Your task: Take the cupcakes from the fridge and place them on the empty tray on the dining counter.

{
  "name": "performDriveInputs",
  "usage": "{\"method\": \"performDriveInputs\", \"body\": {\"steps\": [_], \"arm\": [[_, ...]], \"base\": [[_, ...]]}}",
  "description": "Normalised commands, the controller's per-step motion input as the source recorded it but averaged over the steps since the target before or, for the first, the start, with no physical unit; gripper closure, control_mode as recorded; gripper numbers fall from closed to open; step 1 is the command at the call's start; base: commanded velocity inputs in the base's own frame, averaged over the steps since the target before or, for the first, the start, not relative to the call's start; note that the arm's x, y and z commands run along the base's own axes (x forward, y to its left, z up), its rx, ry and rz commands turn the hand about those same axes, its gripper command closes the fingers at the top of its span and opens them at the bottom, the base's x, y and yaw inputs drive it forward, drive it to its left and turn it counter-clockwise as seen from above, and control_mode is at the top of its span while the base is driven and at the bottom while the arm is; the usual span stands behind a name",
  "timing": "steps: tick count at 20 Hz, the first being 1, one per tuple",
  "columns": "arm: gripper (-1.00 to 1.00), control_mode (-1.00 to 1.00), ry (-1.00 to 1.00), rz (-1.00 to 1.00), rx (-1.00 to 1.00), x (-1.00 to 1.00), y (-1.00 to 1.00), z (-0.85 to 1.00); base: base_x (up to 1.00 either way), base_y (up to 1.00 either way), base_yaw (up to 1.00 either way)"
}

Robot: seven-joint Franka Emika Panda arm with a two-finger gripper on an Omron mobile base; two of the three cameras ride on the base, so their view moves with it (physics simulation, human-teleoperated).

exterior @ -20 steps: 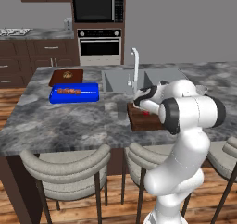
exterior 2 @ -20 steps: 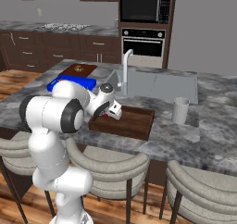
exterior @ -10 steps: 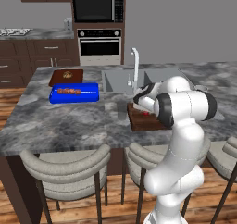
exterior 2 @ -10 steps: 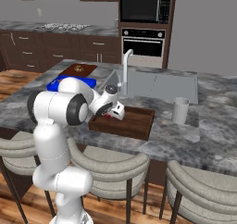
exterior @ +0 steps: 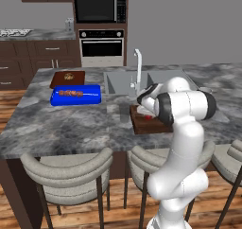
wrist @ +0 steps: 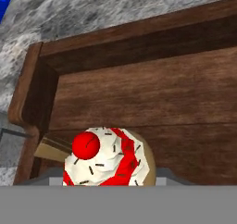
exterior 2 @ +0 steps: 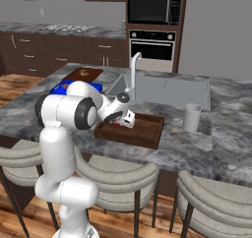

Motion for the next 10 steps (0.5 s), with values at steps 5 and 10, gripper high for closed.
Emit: {"method": "performDriveInputs", "body": {"steps": [5, 10], "arm": [[1.0, -1.0, -0.06, 0.07, 0.0, 0.12, 0.0, -0.33], [-1.0, -1.0, -0.07, 0.06, 0.0, -0.16, -0.01, -0.05]], "base": [[0.0, 0.0, 0.0], [0.0, 0.0, 0.0]]}}
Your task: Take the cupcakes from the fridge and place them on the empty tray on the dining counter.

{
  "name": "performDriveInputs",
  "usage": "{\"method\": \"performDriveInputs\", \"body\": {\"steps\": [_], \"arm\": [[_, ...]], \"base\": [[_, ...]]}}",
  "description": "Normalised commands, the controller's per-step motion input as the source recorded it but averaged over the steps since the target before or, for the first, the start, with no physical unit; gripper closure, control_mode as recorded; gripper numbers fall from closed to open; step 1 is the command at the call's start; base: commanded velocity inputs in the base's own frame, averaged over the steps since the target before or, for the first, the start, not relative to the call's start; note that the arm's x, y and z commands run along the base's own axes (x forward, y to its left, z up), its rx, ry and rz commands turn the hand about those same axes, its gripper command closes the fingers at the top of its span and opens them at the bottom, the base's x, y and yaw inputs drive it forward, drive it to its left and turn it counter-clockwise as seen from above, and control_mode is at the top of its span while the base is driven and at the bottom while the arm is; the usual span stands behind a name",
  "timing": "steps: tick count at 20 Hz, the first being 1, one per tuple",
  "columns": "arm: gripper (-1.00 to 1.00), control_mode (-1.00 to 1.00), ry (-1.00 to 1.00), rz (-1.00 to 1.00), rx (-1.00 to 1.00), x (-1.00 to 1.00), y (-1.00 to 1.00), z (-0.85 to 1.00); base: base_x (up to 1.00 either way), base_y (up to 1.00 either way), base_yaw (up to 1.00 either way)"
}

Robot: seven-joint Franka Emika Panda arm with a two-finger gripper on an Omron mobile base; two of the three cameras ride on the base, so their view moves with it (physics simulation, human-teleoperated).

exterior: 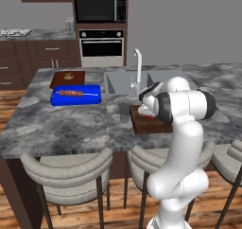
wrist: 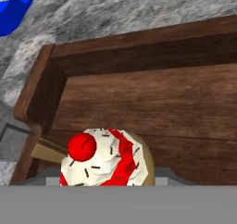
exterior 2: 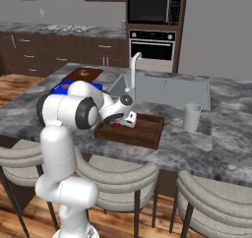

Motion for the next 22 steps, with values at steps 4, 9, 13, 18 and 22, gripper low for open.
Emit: {"method": "performDriveInputs", "body": {"steps": [4, 9, 13, 18, 22], "arm": [[-1.0, -1.0, -0.01, 0.02, 0.0, -0.25, 0.0, 0.0], [-1.0, -1.0, 0.0, 0.0, 0.0, -0.04, 0.0, 0.02], [-1.0, -1.0, -0.03, 0.04, 0.0, -0.28, 0.0, 0.29], [-1.0, -1.0, -0.03, 0.03, 0.0, -0.28, 0.0, 0.44], [-1.0, -1.0, 0.0, 0.01, 0.02, -0.41, 0.0, 0.84]], "base": [[0.0, 0.0, 0.0], [0.0, 0.0, 0.0], [0.0, 0.0, 0.0], [0.0, 0.0, 0.0], [0.0, 0.0, 0.0]]}}
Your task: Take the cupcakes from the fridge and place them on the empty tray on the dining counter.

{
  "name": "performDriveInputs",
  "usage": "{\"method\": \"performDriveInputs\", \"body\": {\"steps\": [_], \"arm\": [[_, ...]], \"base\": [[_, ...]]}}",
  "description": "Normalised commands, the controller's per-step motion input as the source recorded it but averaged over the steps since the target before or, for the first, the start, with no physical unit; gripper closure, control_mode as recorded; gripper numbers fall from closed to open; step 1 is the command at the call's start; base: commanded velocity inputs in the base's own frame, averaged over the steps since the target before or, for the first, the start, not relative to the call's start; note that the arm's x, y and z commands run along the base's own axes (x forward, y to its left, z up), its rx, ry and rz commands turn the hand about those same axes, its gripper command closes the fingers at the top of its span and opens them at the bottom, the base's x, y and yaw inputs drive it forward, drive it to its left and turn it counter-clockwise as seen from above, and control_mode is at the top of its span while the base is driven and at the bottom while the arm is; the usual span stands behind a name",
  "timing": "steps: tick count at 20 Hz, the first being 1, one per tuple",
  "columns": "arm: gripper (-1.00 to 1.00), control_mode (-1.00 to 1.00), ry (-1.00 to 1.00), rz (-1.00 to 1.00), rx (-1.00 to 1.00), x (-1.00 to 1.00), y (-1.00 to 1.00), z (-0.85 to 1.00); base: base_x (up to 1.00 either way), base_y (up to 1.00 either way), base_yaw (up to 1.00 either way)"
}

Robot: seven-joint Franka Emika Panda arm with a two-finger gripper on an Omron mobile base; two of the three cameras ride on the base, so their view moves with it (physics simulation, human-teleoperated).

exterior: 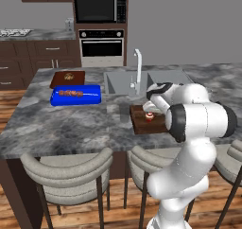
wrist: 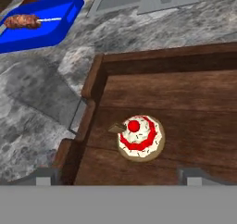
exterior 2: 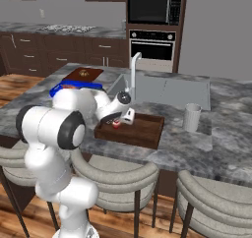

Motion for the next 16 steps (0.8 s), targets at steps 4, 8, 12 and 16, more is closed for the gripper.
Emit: {"method": "performDriveInputs", "body": {"steps": [4, 8, 12, 16], "arm": [[-1.0, -1.0, 0.03, 0.0, 0.01, -0.7, -0.06, 1.0], [-1.0, -1.0, 0.29, 0.0, 0.02, -0.61, -0.09, 1.0], [-1.0, -1.0, 0.25, 0.0, 0.0, -0.98, -0.02, 1.0], [-1.0, -1.0, 0.17, 0.0, 0.0, -1.0, 0.0, 0.96]], "base": [[0.0, 0.0, 0.0], [0.0, 0.0, 0.0], [0.0, 0.0, 0.0], [0.0, 0.0, 0.0]]}}
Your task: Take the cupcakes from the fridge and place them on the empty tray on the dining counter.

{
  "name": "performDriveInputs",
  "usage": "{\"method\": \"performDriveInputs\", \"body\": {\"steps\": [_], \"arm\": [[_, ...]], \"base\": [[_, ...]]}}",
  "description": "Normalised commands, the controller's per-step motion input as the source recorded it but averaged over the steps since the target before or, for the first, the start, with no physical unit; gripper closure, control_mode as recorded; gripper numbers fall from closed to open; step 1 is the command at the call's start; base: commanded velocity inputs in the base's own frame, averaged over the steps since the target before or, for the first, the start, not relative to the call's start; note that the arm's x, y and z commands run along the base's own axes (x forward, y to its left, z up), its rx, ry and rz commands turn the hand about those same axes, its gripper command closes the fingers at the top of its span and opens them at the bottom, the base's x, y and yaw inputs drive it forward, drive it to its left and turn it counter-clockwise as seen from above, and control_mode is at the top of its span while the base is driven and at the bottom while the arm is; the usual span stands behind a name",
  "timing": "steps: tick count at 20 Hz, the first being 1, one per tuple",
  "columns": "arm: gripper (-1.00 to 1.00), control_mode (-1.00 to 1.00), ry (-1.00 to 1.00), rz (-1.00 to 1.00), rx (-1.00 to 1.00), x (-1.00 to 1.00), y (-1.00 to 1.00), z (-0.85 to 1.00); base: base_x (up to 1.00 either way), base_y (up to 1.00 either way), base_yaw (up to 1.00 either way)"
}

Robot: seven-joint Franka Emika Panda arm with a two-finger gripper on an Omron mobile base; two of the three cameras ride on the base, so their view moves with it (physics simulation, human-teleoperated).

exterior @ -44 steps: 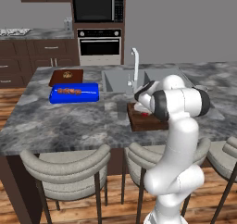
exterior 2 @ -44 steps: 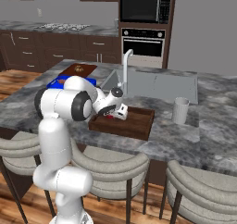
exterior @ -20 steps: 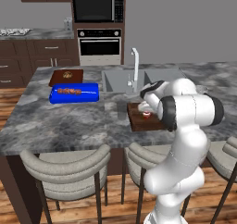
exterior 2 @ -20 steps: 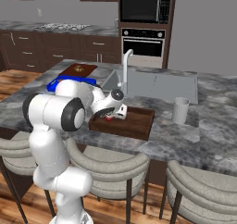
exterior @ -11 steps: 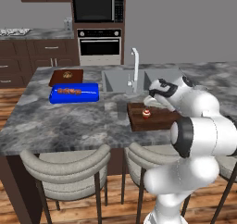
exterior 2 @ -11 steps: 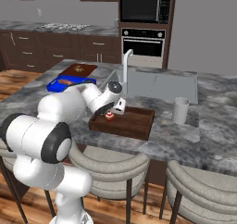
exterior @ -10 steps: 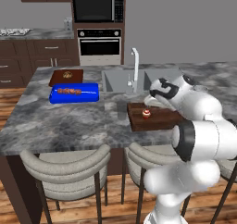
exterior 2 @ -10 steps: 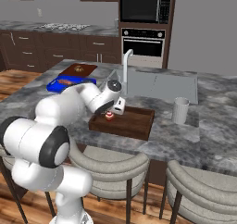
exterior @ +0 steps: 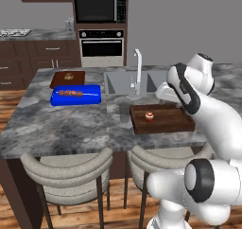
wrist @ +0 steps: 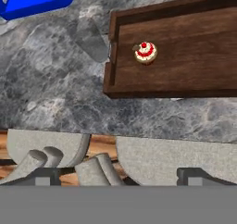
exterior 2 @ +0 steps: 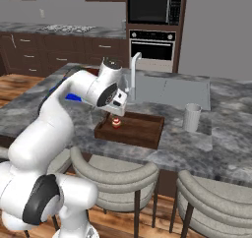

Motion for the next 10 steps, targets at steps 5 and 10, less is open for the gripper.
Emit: {"method": "performDriveInputs", "body": {"steps": [5, 10], "arm": [[-1.0, -1.0, -0.12, 0.0, -0.02, -1.0, 0.14, 0.43], [-1.0, -1.0, -0.29, 0.0, -0.18, -0.83, 0.39, 0.27]], "base": [[0.0, 0.0, 0.0], [0.0, 0.0, 0.0]]}}
